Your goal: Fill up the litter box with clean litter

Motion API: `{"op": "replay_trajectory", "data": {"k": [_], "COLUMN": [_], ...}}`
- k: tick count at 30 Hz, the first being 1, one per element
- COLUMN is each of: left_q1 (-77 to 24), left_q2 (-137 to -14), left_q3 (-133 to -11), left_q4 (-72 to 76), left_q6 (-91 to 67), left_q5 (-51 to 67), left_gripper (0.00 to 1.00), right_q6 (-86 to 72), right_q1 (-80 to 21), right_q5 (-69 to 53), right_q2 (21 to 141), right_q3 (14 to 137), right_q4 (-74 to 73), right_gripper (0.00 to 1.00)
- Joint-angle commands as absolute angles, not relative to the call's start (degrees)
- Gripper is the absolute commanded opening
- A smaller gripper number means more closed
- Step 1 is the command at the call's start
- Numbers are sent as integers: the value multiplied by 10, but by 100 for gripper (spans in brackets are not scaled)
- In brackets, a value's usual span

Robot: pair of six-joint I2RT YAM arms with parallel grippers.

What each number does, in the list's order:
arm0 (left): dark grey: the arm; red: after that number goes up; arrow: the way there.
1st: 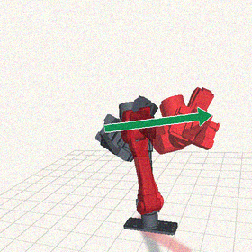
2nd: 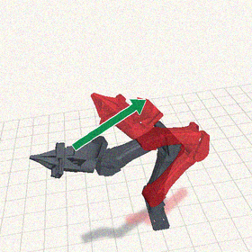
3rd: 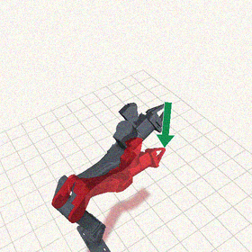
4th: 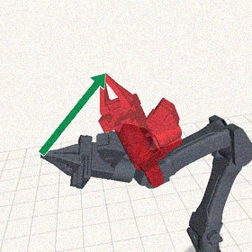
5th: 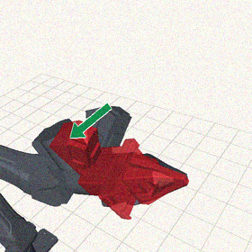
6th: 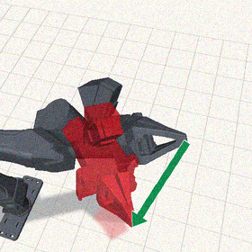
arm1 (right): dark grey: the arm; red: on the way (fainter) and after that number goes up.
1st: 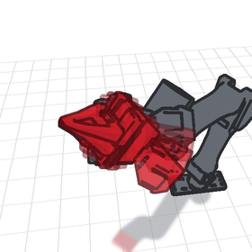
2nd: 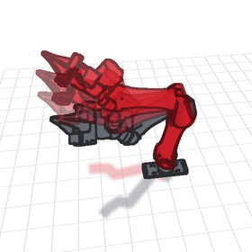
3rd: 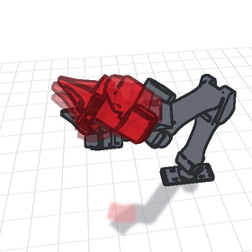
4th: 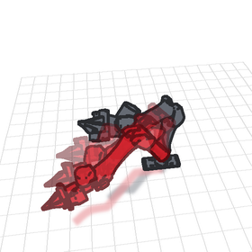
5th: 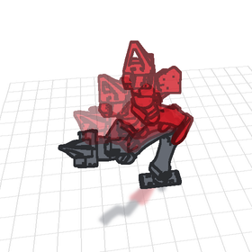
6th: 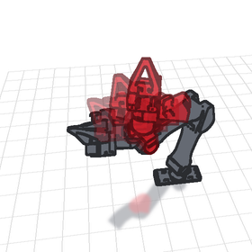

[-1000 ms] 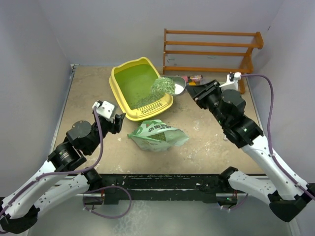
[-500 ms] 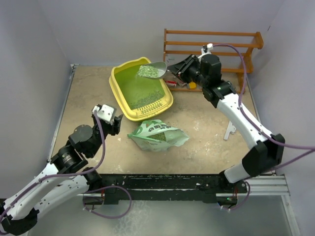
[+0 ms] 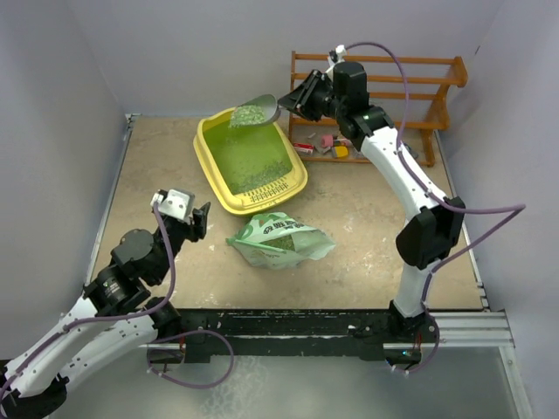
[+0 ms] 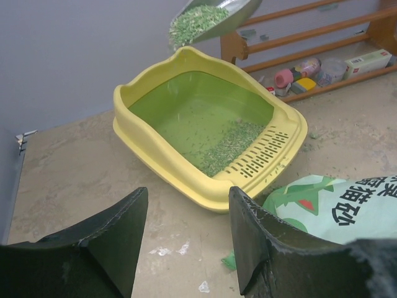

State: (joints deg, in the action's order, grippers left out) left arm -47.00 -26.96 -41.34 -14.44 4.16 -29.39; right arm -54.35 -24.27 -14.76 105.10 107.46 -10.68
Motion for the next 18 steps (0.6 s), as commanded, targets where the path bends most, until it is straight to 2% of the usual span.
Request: {"op": "replay_trajectory", "data": {"k": [1, 8, 18], "left_q1": [-469, -467, -463], "left_q2": [-277, -273, -270], "left_q3": [-416, -416, -414], "left_q4": [-128, -129, -133], "left_q6": [45, 44, 45], "left_q5": [-283, -285, -291], "left_gripper": [58, 58, 58], "right_q6": [-441, -367, -298], "right_q1": [-239, -239, -239], "right_q5": [-159, -144, -118], "right_q2": [1080, 1138, 1194], "right_q3": [1227, 1326, 1405], "right_q4": [-198, -268, -299], "right_gripper": [0, 0, 0]}}
